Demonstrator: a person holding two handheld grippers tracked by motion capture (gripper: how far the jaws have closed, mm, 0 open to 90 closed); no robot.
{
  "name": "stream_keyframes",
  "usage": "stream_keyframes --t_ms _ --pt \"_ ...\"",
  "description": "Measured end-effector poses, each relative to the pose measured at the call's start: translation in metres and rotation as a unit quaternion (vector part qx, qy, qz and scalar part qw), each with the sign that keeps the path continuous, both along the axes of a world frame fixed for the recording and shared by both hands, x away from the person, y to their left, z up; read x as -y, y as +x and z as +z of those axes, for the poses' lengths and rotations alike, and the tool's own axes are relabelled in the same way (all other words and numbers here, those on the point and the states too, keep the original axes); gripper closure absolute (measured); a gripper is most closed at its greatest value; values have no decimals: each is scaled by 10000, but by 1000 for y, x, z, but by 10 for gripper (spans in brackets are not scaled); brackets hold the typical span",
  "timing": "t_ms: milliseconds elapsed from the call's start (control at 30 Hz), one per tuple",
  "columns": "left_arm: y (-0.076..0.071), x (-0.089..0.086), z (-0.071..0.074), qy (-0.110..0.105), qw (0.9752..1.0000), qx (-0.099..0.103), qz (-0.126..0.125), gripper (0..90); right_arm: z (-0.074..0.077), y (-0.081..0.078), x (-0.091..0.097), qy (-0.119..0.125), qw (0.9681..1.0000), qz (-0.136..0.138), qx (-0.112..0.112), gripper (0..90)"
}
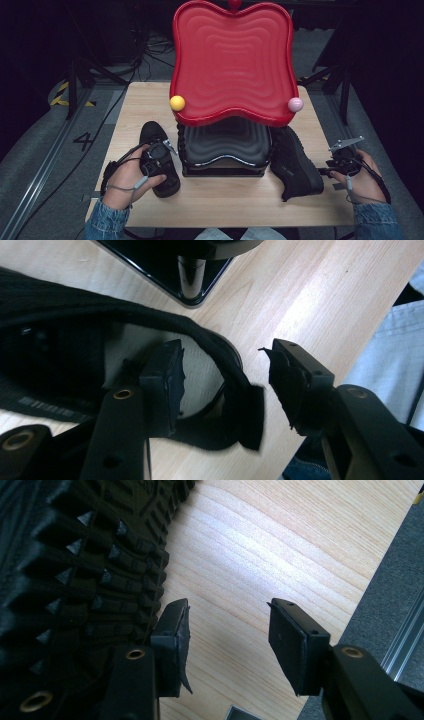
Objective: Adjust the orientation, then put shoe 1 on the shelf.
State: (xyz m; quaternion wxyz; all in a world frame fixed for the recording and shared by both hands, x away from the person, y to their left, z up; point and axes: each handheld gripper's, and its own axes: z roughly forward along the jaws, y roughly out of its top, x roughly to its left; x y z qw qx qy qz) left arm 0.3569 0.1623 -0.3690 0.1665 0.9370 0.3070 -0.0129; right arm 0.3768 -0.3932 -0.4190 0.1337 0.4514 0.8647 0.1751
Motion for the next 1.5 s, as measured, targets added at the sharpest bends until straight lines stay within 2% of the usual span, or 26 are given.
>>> stream_keyframes --t_ms 100,200,233,333,400,433,533,667,867,967,1100,1133,1300,1400,1467,1500 --pt "1 -2 -12 -272 9995 96 131 530 -1 0 0 -9 10000 23 8 517" --pt "4 -3 -20 -343 9990 -116 253 631 -2 0 0 12 10000 28 -40 541" --pt "5 -3 -23 -337 9990 -143 244 642 -2 1 -1 -15 10000 60 -67 542" --pt "6 -1 -27 -203 9985 -401 316 706 -3 2 -2 -50 9999 76 -51 537" --pt "7 -1 -26 -128 9985 -414 321 723 -3 2 -3 -42 10000 75 -39 535" --pt "7 -1 -25 -112 9978 -547 364 728 -3 2 -3 -36 10000 77 -33 534" --pt "7 -2 -22 -66 9960 -728 521 758 -4 3 -3 -56 9999 84 -50 537" --pt "8 -1 -23 -87 9955 -797 502 815 -5 3 -4 -77 9999 85 -61 535" --pt "8 -1 -26 -165 9947 -804 620 812 -5 4 -4 -92 9999 120 -43 519" --pt "6 6 -30 75 9958 -732 546 801 -5 6 -5 -107 9999 123 -42 521" --pt "3 11 -31 198 9971 -628 371 818 -5 8 -8 -115 9998 185 -44 523" --pt "3 9 -32 117 9971 -629 423 824 -6 9 -10 -132 9997 206 -43 522" --pt "3 7 -32 13 9968 -636 480 852 -8 10 -11 -135 9997 210 -85 522" --pt "2 3 -31 -77 9978 -496 444 859 -8 9 -10 -129 9997 193 -83 523" --pt "3 -1 -29 -217 9973 -528 467 861 -10 8 -9 -143 9997 170 -103 524" --pt "5 -4 -25 -241 9969 -606 447 863 -12 7 -7 -204 9996 124 -141 526"
